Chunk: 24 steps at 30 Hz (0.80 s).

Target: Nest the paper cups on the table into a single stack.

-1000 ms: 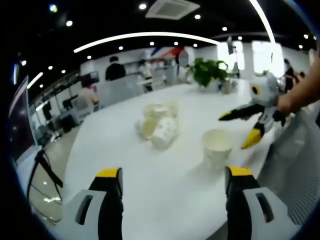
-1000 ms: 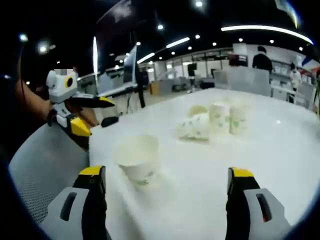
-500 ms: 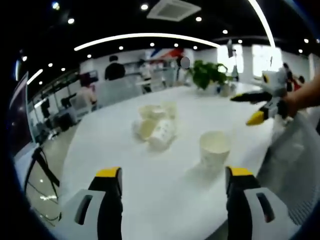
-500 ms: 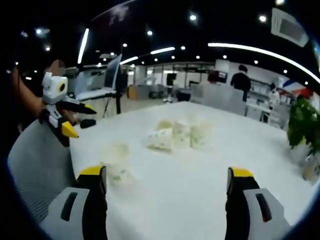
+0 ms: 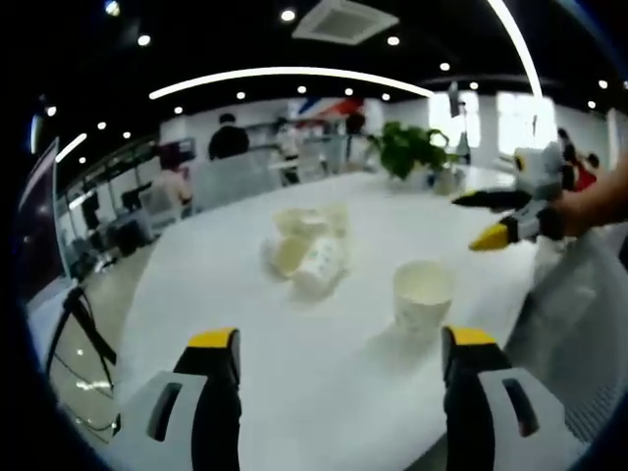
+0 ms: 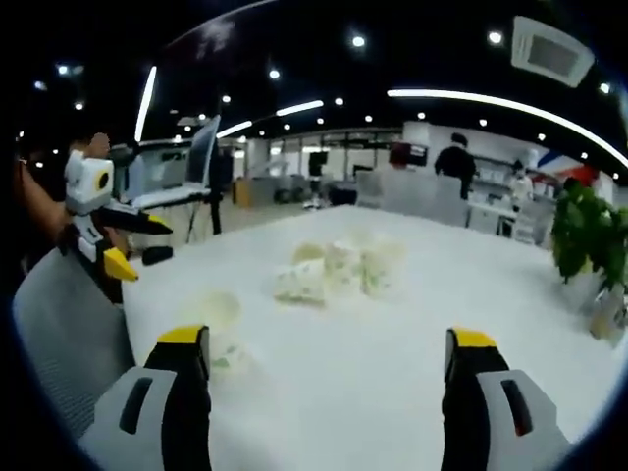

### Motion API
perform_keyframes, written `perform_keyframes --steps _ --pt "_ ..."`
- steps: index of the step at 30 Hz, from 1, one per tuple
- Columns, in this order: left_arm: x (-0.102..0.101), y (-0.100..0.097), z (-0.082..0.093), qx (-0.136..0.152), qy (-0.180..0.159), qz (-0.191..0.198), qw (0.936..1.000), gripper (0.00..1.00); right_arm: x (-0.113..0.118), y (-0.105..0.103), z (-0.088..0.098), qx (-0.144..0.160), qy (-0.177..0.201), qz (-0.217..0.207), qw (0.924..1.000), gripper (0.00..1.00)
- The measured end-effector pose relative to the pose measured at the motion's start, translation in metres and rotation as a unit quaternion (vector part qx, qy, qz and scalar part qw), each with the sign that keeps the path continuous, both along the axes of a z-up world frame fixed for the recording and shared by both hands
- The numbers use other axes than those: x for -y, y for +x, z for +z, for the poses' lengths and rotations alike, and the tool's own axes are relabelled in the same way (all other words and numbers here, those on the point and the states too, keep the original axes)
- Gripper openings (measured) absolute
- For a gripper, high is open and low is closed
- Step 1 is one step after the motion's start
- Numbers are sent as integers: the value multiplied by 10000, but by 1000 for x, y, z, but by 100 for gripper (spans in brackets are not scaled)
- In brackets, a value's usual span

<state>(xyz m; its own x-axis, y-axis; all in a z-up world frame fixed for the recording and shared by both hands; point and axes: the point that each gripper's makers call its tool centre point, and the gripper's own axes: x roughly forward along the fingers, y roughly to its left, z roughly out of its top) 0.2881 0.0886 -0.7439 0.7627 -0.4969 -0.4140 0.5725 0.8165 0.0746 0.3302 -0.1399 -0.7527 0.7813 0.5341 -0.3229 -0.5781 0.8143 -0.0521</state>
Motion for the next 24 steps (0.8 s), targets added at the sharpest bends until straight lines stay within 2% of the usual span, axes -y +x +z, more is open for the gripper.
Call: perform_keyframes --steps 4,11,16,18,20,21,24 --pt "0 0 -1 -22 -21 -15 10000 83 1 0 1 -47 78 3 10000 98" --pt "-8 5 2 -95 -246 174 9995 82 10 -14 12 19 20 58 10000 100" --pt "-2 2 -1 -168 -192 4 9997 82 17 -19 14 -86 129 -125 9998 100" --pt "-1 2 -6 -266 -170 -149 9994 81 15 -20 20 -2 174 -132 9998 100" --pt "-13 6 -19 -641 -171 35 9978 81 15 -20 19 46 148 -143 9998 100" --pt "-17 9 -22 -714 -213 123 9971 81 15 -20 16 59 119 -144 9998 100" --pt "-26 23 -26 -727 -384 208 9964 84 15 -20 8 -102 85 -136 9998 100"
